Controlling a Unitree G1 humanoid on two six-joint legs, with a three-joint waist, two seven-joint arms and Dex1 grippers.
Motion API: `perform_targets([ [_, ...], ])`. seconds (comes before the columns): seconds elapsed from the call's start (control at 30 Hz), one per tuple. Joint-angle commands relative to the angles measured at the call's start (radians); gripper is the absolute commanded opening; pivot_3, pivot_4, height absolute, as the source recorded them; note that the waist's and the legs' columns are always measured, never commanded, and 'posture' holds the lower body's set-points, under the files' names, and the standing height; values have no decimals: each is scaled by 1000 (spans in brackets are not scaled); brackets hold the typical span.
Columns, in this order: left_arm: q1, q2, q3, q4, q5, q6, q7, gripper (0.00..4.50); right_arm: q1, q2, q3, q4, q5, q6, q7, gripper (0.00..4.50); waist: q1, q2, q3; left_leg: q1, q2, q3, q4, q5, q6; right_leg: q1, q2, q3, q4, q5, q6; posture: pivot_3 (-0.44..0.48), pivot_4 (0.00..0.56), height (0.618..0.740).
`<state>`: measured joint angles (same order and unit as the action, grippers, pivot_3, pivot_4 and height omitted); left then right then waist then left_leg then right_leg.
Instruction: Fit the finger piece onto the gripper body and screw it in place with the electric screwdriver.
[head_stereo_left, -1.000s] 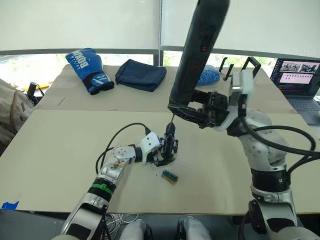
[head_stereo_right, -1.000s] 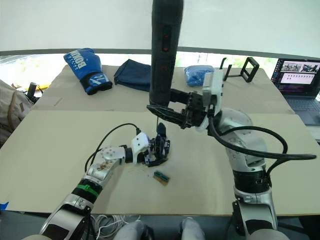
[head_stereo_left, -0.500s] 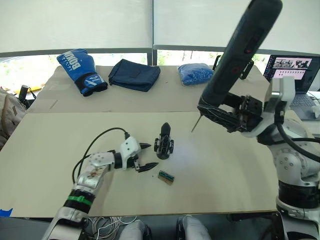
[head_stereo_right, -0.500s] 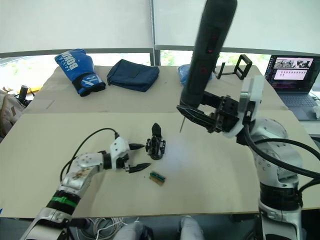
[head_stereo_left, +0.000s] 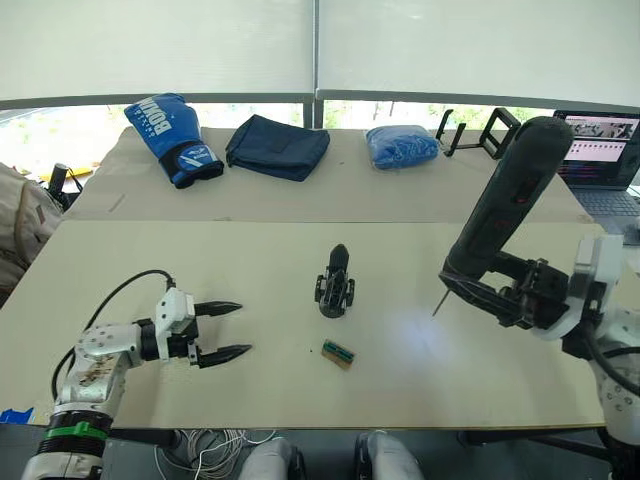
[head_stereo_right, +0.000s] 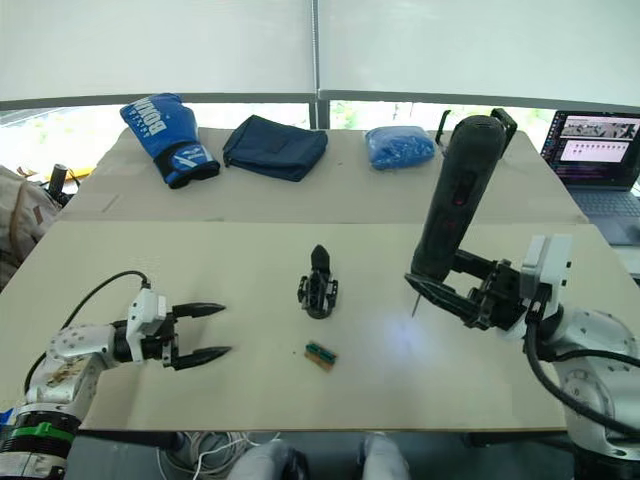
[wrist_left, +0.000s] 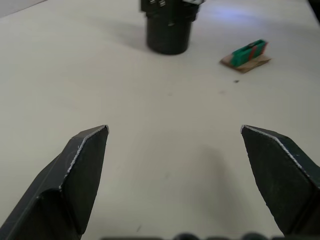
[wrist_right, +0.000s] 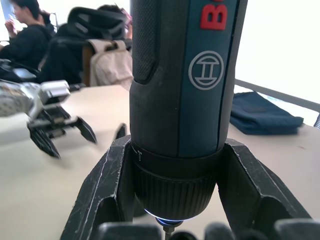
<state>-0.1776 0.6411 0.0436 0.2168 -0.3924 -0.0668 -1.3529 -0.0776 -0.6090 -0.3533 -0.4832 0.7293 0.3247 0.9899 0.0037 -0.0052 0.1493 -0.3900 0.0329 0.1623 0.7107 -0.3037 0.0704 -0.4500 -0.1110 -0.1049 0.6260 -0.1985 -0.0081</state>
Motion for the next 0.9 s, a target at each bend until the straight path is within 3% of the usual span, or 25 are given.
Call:
perform_targets([
  [0.03, -27, -9, -42, -84, 7, -23, -19, 4475, -45, 12, 40, -97, 41, -34, -13, 1938, 1, 0, 0, 0, 0, 0, 0, 0, 0, 0, 0, 0, 0, 0, 0, 0, 150, 740],
  [0.23, -87, -32, -164, -90, 97, -48, -26, 4475, -117, 52, 173, -145, 72, -15, -20, 1938, 4, 0, 0, 0, 0, 1, 0, 0, 0, -1, 5, 0, 0, 0, 0, 0, 150, 740],
  [0.47, -120, -114, -269, -73, 158, -48, 9, 4475, -174, 107, 356, -95, -59, -99, 44, 1938, 4, 0, 0, -1, -1, 2, 1, 0, 0, -1, 7, 0, 0, 0, 0, 0, 150, 740],
  [0.9, -229, -249, -358, 101, 268, -124, 77, 4475, -199, 160, 460, 18, -148, -189, 99, 1938, 10, 0, 0, 0, -2, 1, 4, 0, 1, 2, 8, 0, 1, 0, 0, 0, 150, 740],
])
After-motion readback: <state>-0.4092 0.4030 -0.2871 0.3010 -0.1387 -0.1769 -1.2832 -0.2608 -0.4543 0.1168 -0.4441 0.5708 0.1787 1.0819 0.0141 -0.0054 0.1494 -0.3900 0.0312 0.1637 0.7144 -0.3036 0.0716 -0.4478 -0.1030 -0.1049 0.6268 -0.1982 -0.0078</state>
